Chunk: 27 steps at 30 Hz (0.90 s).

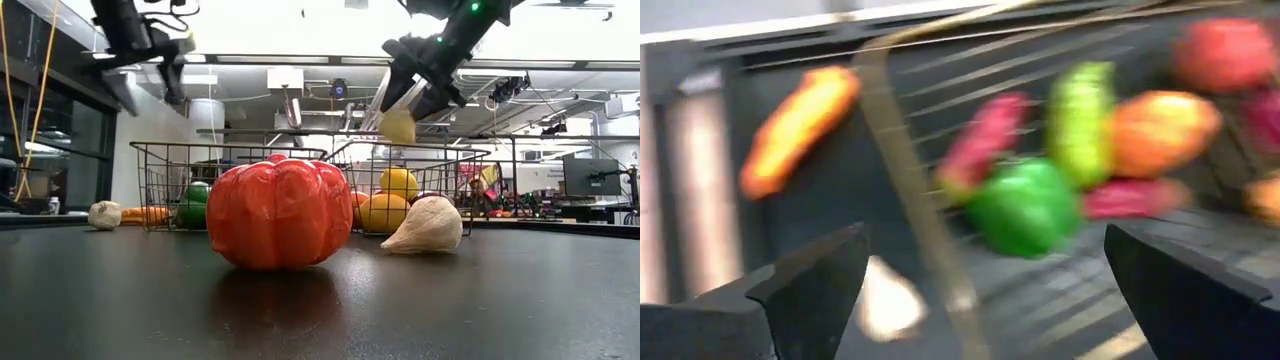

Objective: Sort produce into baskets
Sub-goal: Put the yellow lemon into the right wire basket, then put the top white garlic into the left wire basket

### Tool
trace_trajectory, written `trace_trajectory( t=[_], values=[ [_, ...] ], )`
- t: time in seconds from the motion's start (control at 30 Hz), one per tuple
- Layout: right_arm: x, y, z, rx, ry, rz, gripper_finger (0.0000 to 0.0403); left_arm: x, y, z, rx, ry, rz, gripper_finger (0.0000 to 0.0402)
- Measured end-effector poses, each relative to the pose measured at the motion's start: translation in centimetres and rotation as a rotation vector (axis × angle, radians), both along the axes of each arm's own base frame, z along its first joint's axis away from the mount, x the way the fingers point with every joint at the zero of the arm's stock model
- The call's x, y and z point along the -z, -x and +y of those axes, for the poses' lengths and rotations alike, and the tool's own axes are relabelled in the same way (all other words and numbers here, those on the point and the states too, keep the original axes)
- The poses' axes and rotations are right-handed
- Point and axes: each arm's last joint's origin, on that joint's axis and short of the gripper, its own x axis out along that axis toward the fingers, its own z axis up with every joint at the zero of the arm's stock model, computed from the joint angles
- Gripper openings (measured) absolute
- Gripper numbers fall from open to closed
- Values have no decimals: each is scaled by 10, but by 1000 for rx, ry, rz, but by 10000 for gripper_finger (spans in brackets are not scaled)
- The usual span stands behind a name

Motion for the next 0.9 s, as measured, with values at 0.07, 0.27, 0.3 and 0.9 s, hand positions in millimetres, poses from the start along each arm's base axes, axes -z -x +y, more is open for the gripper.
trace_trajectory(
  t=[0.07, 0.27, 0.3, 0.9],
  values=[
    [3, -1, -4, -26, -24, 7, 305, 3, 8, 2, -75, 3, 64, 391],
    [22, -8, -19, -5, -114, 36, 387, 16, 22, 9, -177, 47, 169, 391],
    [25, -9, -21, 11, -126, 35, 393, 20, 24, 9, -189, 52, 188, 391],
    [1, -19, -27, -109, -43, -1, 367, 75, 8, 35, -367, 85, 226, 390]
  ],
)
